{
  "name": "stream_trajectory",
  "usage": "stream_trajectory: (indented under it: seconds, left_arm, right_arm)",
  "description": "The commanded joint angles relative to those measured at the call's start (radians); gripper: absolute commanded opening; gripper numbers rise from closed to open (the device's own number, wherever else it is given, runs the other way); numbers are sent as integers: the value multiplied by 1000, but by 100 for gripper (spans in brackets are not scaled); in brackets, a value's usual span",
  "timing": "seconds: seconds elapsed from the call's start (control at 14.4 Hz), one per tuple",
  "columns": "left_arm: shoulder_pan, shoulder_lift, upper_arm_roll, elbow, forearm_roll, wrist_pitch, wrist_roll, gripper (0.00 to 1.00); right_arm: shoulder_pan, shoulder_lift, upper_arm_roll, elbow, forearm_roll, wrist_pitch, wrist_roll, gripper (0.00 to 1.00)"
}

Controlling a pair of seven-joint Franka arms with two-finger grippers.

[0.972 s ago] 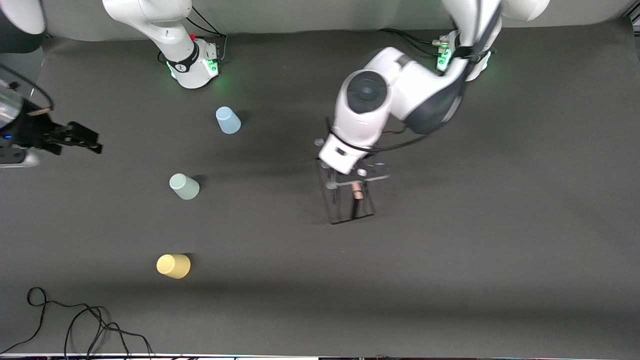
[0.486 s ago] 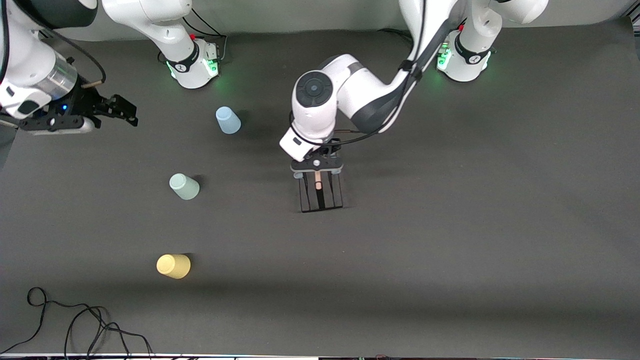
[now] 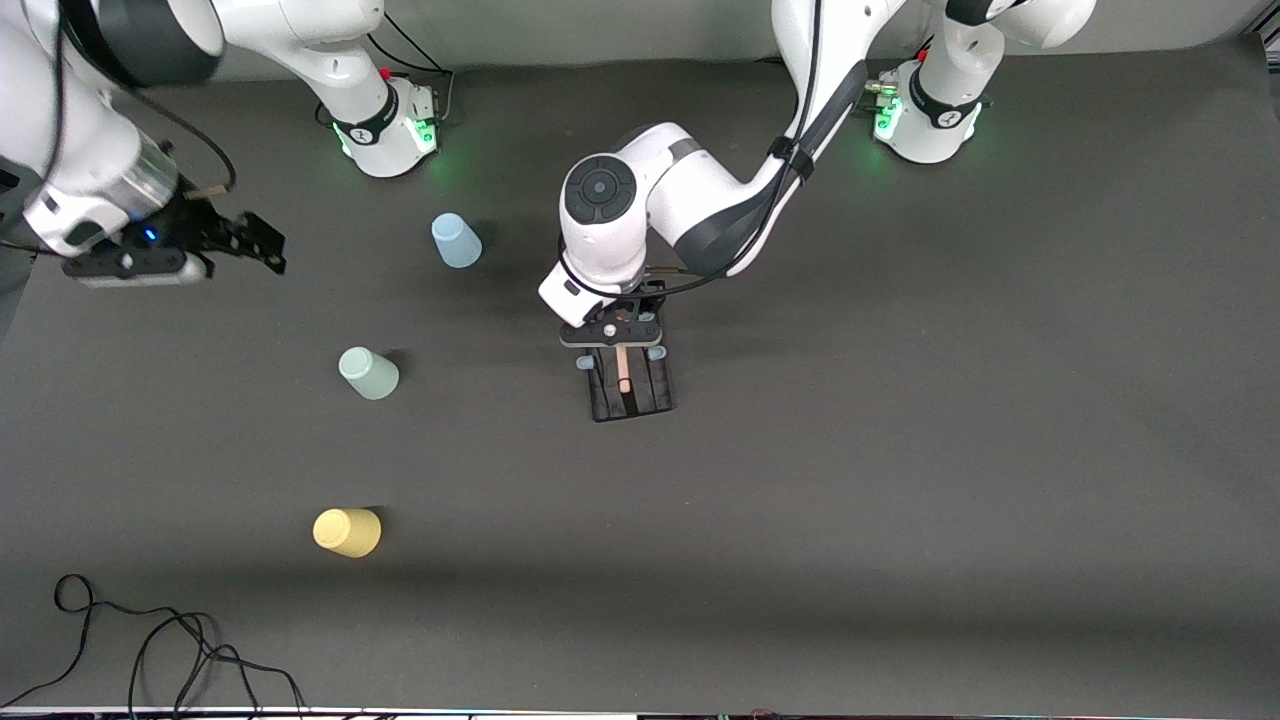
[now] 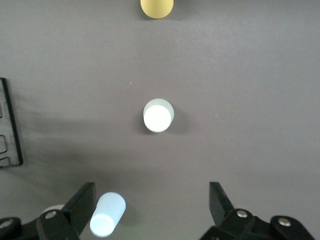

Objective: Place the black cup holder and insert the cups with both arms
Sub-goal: 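Set the cup holder down mid-table with the left gripper while the right gripper reaches, then grasp the pale green cup with the right gripper while the left gripper withdraws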

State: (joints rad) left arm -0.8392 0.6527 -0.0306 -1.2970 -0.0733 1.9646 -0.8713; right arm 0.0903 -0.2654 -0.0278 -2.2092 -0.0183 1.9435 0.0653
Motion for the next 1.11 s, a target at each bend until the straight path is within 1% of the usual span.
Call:
stream_trajectory:
  seconds: [0.0, 0.14, 0.35, 0.49, 0.69, 0.83, 0.9, 0.97, 1.04]
  left_arm:
    - [59, -94, 14, 16, 13, -126, 0, 100]
    - [147, -172, 8, 21, 12, -246, 35, 100]
    - [242, -272, 20, 18, 27, -430, 187, 100]
    - [326, -318, 24, 13, 90, -521, 291, 100]
    - [483, -386, 24, -2, 116, -611, 508, 100]
    - [589, -438, 26, -50, 116, -610, 627, 100]
    - [638, -453, 24, -73, 116, -601, 644, 100]
    - [682, -458, 24, -85, 116, -590, 650, 100]
    - [727, -455, 24, -94, 113, -570, 678, 99]
  right_arm:
    - [-1, 70, 0, -93, -15, 165, -19, 100]
    - [0, 130, 0, -170, -6, 323, -16, 100]
    - [3, 247, 0, -233, -3, 530, -4, 100]
    - [3, 322, 0, -257, -3, 638, 1, 100]
    - [3, 425, 0, -261, -2, 759, 4, 100]
    - [3, 469, 2, -261, 1, 802, 4, 100]
    - [3, 480, 2, -261, 1, 807, 4, 100]
    - [3, 480, 2, -261, 1, 804, 4, 93]
    - [3, 477, 2, -259, 1, 795, 5, 75]
